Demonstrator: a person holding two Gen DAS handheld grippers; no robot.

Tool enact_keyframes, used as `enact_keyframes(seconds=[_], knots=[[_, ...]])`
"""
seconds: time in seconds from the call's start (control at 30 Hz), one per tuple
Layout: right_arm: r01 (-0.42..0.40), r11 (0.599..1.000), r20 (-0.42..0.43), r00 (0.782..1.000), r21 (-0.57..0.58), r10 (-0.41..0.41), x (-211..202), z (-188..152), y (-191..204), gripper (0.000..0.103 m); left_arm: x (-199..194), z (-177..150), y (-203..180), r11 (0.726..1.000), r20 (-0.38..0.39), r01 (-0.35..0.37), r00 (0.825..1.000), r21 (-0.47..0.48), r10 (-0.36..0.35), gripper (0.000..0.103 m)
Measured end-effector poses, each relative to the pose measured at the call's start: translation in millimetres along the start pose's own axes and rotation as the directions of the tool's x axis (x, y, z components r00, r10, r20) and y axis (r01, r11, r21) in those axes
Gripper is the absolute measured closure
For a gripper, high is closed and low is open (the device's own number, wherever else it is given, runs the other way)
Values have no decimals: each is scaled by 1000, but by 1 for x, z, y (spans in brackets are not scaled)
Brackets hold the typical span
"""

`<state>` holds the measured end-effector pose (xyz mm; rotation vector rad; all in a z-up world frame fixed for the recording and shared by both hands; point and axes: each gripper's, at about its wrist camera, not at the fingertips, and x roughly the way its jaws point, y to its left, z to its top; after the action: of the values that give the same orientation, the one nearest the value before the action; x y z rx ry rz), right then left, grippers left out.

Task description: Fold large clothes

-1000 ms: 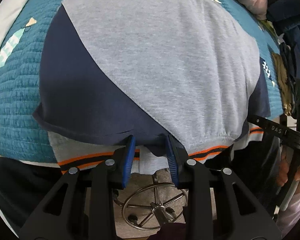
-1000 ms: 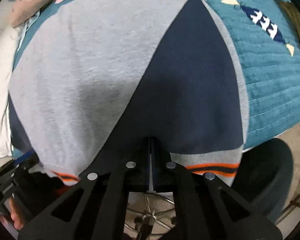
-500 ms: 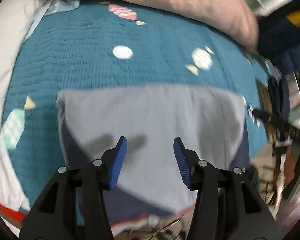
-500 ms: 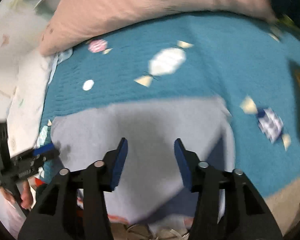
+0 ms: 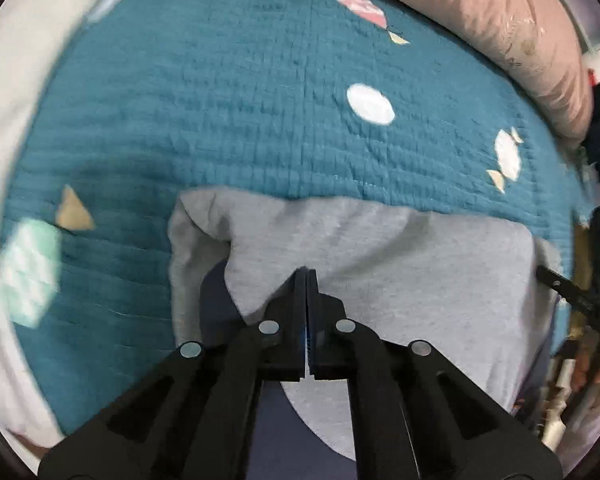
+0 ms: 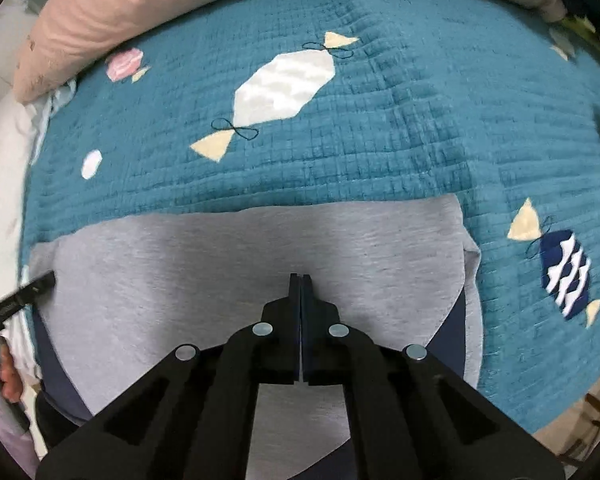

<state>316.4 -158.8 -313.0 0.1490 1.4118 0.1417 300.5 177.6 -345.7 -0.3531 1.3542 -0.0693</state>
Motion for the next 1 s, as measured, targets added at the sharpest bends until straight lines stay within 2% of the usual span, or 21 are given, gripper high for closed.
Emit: enact_keyframes(seconds=[0.07, 0.17, 0.23, 0.3, 0.37, 0.43, 0.5, 0.6, 0.7, 0.73, 0.8, 0.83, 0.87, 0.93, 1.0], knots=[[-6, 999, -2, 1000, 47, 6, 6, -1, -4, 103, 0, 2, -4, 1000, 2, -28, 1000, 11, 28, 100], [96, 995, 23, 995, -4, -96, -11, 2, 27, 103, 1, 3, -17, 993, -8, -98, 995, 66, 99, 100], [176, 984, 25, 984, -18, -175, -28, -6, 30, 103, -5, 2, -21, 989, -12, -127, 992, 71, 129, 101], [193, 981, 35, 981, 8, -193, -39, -15, 16, 103, -12, -3, -23, 985, -12, -161, 987, 64, 162, 101], [210, 977, -9, 978, 47, -210, -24, -17, -8, 103, -9, -9, -17, 986, -4, -153, 988, 63, 154, 101], [118, 988, -8, 993, 103, -118, -8, -23, -34, 103, 4, -10, -1, 996, 2, -89, 996, 6, 89, 100], [125, 986, 5, 992, 107, -126, -19, -26, -31, 103, -5, -8, 0, 997, 6, -65, 998, -31, 65, 101], [159, 986, 27, 987, 58, -160, -34, -32, -19, 101, -28, -20, -16, 990, 39, -139, 990, 28, 138, 103], [84, 996, 93, 992, -6, -83, -62, -47, 6, 101, -53, -37, -34, 999, 87, -32, 996, 34, 29, 103], [15, 999, 95, 995, -30, -12, -72, -59, 18, 101, -59, -46, -44, 999, 96, 14, 995, 44, -18, 103], [-109, 991, 45, 993, -81, 113, -70, -75, 47, 101, -56, -61, -65, 995, 73, 79, 994, 64, -83, 103], [-147, 983, 11, 989, -114, 149, -65, -87, 64, 101, -48, -71, -79, 989, 38, 119, 992, 88, -123, 103], [-167, 974, -18, 986, -151, 166, -58, -97, 78, 101, -41, -77, -87, 986, 14, 131, 991, 103, -133, 103], [-184, 964, -67, 983, -192, 174, -38, -110, 96, 101, -20, -87, -97, 988, -31, 98, 995, 122, -95, 103], [-139, 976, -105, 987, -169, 122, -14, -120, 87, 103, 8, -98, -87, 994, -98, 60, 994, 93, -51, 103]])
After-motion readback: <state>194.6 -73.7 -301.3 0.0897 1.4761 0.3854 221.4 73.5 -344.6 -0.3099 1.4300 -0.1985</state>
